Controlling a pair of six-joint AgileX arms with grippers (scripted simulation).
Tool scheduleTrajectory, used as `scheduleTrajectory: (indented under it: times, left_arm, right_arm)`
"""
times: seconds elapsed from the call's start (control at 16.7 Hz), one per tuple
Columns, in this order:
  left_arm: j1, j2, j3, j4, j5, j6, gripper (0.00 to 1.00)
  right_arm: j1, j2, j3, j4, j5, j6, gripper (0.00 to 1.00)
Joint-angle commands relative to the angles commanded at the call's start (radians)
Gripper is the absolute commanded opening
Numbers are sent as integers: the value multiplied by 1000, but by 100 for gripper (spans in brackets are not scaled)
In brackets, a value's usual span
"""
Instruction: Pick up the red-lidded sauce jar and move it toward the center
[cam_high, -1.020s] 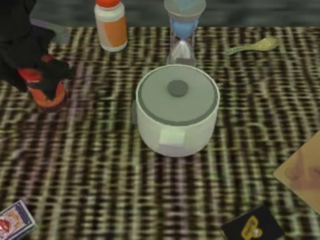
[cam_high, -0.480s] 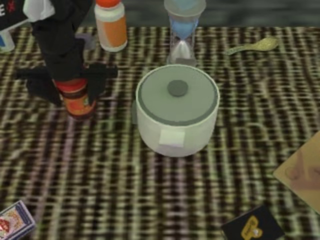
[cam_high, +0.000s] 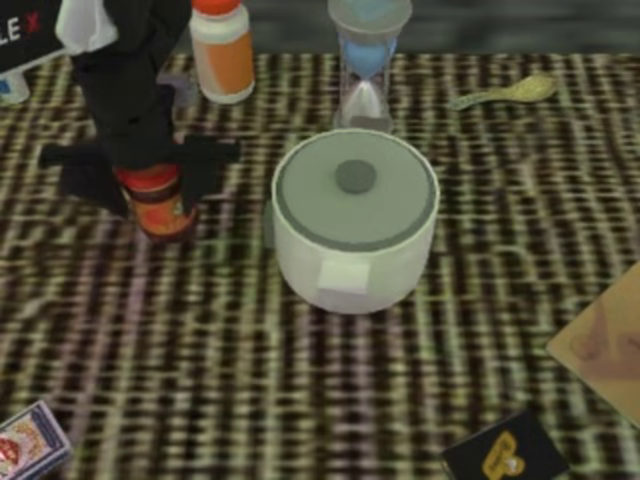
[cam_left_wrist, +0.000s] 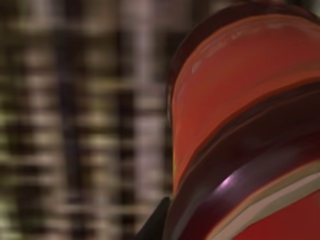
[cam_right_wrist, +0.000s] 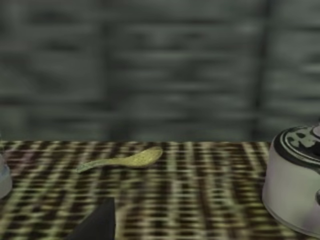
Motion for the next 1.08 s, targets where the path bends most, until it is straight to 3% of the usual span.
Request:
scheduleTrajectory:
  times: [0.24, 0.48, 1.08]
  left_arm:
    - [1, 48, -72, 113, 0, 0, 0]
    - [2, 55, -80, 125, -1, -1, 0]
    - [2, 55, -80, 125, -1, -1, 75]
  right_arm:
    - [0, 0, 0, 0, 0, 0, 100]
    - [0, 0, 0, 0, 0, 0, 100]
    - [0, 0, 0, 0, 0, 0, 100]
